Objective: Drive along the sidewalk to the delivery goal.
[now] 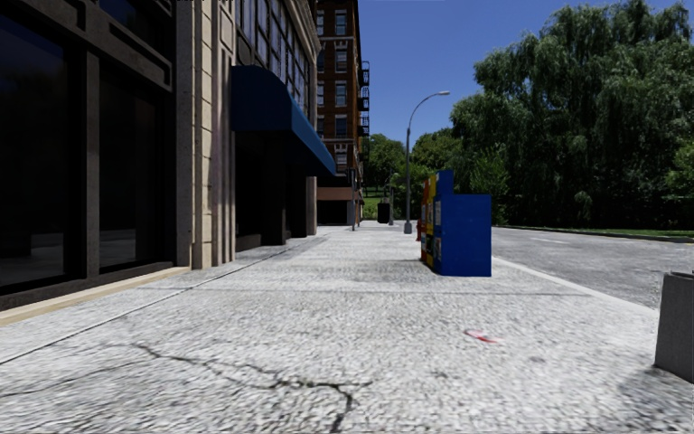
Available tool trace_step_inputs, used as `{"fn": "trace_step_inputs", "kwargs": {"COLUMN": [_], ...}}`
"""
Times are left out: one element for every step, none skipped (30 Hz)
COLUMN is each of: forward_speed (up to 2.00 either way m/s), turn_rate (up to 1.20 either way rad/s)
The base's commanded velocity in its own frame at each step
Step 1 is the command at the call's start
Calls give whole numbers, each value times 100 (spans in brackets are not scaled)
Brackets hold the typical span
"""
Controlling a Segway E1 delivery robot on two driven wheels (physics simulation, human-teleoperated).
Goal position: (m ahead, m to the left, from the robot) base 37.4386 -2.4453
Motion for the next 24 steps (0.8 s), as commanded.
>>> {"fn": "trace_step_inputs", "kwargs": {"forward_speed": [200, 200, 200, 200, 200, 200, 200, 200, 200, 200, 200, 200, 200, 200, 200, 200, 200, 200, 200, 200, 200, 200, 200, 200], "turn_rate": [0, 0, 0, 0, 0, 0, 0, 0, 0, 0, 0, 0, 0, 0, 0, 0, 0, 0, 0, 0, 0, 0, 0, 0]}}
